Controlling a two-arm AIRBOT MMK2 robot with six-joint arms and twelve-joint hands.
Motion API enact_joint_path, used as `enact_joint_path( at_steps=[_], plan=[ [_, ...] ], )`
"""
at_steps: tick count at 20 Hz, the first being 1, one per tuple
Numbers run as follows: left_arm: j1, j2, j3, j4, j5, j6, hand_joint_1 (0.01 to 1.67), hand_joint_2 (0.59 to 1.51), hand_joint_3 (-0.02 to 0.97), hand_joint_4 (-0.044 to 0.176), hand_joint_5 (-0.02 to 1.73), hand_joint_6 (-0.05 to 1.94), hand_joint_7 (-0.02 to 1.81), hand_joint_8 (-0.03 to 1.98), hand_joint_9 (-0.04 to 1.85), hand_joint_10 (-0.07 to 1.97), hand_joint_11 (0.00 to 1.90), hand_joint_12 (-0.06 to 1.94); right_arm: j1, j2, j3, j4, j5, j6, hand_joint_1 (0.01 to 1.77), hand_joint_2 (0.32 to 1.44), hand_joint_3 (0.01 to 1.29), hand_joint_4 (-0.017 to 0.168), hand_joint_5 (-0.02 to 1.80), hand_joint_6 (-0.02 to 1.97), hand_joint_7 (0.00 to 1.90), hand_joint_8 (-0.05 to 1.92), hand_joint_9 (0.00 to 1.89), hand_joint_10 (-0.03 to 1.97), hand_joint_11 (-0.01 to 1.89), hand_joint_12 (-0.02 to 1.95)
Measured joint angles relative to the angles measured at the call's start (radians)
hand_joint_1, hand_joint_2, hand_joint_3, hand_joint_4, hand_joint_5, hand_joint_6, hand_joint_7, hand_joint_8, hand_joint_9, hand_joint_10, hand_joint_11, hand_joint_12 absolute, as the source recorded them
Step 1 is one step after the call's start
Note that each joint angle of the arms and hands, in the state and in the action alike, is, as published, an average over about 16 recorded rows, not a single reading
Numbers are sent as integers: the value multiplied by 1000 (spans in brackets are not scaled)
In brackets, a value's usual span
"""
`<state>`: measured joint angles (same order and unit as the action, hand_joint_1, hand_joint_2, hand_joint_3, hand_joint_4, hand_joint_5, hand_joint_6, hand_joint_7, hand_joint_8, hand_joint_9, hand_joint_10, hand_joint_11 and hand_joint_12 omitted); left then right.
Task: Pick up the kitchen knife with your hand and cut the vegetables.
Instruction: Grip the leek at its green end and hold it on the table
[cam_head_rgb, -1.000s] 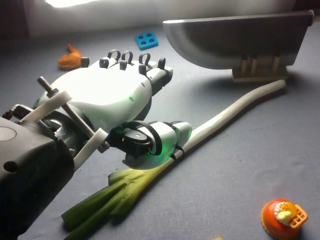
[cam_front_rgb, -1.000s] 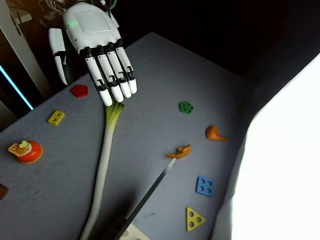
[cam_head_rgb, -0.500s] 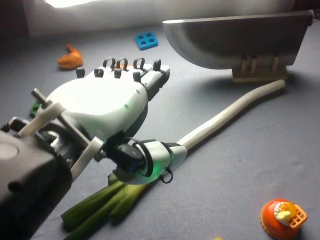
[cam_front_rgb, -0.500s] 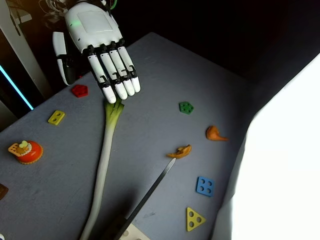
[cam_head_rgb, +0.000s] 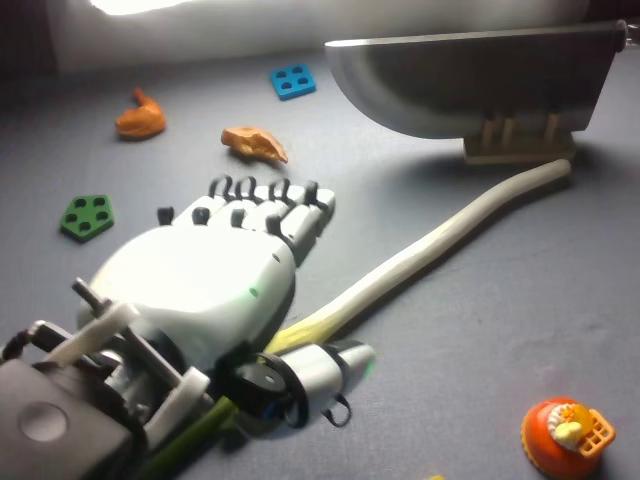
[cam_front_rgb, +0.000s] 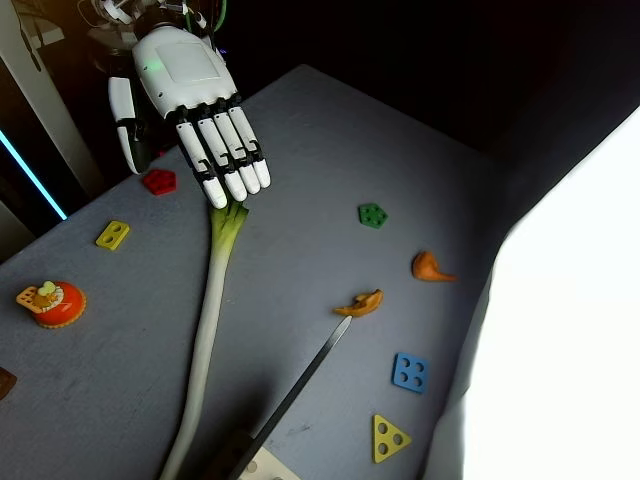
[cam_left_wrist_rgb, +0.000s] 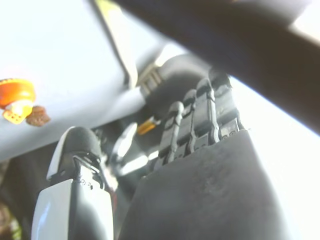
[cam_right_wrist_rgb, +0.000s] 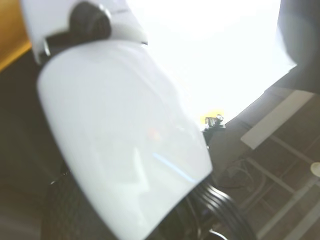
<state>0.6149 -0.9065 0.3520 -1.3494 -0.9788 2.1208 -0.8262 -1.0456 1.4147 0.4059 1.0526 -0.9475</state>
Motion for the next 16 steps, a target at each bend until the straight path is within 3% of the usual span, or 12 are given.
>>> enact_joint_path(
  at_steps=[8, 16],
  plan=[
    [118, -63, 17, 100, -22, -66, 235, 1284, 16, 1, 36, 20, 56, -7, 43, 9, 17, 127, 39, -123, 179, -8, -63, -1, 1115, 919, 16, 37, 21, 17, 21, 12, 22, 0, 22, -4],
    [187, -120, 55, 110, -49, -73, 178, 1335, 17, -6, 29, 21, 35, -6, 22, 9, 18, 38, 72, -220, 326, -16, -118, 6, 1101, 935, 17, 37, 20, 17, 21, 12, 18, 0, 21, -4]
  ],
)
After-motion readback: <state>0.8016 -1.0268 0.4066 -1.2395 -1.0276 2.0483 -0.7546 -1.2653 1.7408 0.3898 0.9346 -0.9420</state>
